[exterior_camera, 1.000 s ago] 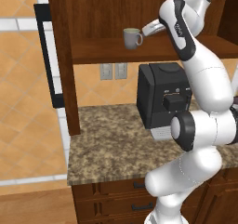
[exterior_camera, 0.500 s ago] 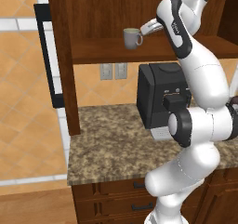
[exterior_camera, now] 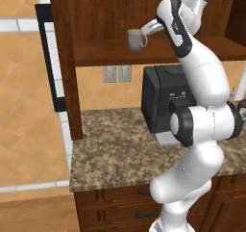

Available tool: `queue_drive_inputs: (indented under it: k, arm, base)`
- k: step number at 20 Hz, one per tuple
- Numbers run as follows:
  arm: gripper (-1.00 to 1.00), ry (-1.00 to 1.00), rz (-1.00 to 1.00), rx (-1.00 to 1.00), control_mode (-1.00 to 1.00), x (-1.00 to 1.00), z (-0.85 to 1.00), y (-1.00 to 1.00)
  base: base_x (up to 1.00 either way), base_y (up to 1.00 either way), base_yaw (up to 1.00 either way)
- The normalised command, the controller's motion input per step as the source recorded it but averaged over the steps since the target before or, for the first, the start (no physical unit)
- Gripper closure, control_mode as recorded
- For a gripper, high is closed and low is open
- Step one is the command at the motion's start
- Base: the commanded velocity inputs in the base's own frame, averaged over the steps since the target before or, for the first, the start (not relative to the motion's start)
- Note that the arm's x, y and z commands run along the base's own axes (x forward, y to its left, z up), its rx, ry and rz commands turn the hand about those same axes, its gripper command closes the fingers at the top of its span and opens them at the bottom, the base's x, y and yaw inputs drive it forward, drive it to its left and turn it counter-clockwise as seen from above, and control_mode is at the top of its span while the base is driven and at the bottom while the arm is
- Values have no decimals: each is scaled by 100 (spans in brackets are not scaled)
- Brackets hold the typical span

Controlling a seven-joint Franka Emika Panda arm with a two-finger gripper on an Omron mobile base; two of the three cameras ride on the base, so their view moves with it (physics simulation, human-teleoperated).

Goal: Gather all objects into one cabinet and sort the glasses and bowls to opposite sides.

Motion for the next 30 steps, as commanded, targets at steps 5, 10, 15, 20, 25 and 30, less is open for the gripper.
queue_drive_inputs:
  k: [5, 10, 15, 20, 25, 30]
  arm:
    - [-100, 0, 0, -3, -100, 0, -14, 16]
    - [-100, 0, 0, -3, -100, 0, -13, 12]
    - [-100, 1, -1, -1, -100, 0, -10, 3]
    - [-100, 0, -2, 0, -100, 0, -11, 0]
    - [-100, 1, -2, 0, -100, 4, -6, 0]
    - [-100, 1, -4, 0, -100, 19, -2, 1]
  base:
    - [0, 0, 0]
    - [0, 0, 0]
    - [0, 0, 0]
    - [0, 0, 0]
    - [0, 0, 0]
    - [0, 0, 0]
